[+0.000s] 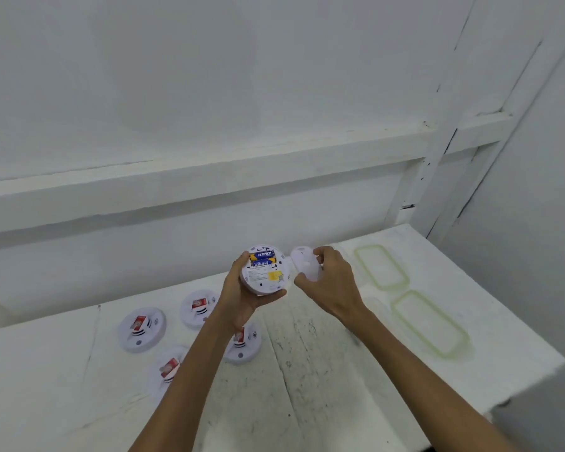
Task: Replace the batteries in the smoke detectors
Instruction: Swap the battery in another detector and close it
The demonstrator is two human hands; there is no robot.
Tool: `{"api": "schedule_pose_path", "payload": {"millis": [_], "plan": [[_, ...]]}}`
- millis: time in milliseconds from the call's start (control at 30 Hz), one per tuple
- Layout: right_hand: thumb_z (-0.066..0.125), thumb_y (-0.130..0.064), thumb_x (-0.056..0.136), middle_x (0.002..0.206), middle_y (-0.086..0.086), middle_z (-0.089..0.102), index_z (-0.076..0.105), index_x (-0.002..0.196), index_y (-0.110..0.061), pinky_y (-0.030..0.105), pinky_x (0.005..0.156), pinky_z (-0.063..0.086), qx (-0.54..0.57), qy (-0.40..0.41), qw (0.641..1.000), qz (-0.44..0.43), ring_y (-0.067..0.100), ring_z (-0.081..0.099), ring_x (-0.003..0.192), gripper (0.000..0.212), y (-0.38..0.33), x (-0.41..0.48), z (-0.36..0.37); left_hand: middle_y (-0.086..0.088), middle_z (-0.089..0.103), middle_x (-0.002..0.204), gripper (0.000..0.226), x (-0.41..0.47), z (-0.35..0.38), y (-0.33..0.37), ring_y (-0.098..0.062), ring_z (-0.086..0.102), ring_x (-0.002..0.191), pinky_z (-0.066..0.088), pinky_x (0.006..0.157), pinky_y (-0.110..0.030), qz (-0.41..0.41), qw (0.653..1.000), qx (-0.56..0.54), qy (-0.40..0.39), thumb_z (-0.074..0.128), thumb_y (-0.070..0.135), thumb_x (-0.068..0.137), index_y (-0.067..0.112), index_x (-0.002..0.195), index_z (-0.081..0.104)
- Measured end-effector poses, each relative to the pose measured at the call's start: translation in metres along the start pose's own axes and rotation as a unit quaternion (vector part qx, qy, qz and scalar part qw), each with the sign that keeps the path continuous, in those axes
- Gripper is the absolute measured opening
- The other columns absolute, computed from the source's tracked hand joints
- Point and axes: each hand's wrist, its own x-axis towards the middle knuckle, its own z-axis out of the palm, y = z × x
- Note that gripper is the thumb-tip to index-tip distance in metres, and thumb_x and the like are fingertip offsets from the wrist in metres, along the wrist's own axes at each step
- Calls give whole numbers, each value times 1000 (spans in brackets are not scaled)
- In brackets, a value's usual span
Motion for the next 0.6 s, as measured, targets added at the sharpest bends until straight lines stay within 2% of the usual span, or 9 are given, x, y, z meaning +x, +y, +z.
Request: {"api": "schedule_pose_path", "payload": {"millis": [100, 333, 600], "plan": [[72, -39, 76, 113, -1, 53, 51, 122, -15, 27, 76, 41, -12, -17, 1000, 14, 18, 53, 98, 56, 14, -18, 11, -18, 71, 122, 44, -6, -10, -25, -37, 70, 104, 63, 78, -52, -20, 1000, -4, 10, 42, 45, 104, 13, 125, 65], [67, -37, 83, 108, 2, 54, 55, 117, -15, 29, 71, 41, -60, -58, 994, 72, 20, 54, 96, 42, 56, -68, 43, -16, 70, 125, 49, -28, -33, -75, -34, 71, 105, 63, 72, -46, -57, 997, -6, 46, 43, 46, 101, 13, 131, 62], [63, -22, 90, 127, 3, 56, 53, 121, -13, 23, 77, 38, -116, -69, 989, 60, 20, 46, 113, 34, 91, -107, 68, -20, 72, 121, 38, -49, -43, -108, -43, 66, 111, 63, 72, -51, -77, 994, -21, 80, 44, 31, 106, 7, 130, 61]]}}
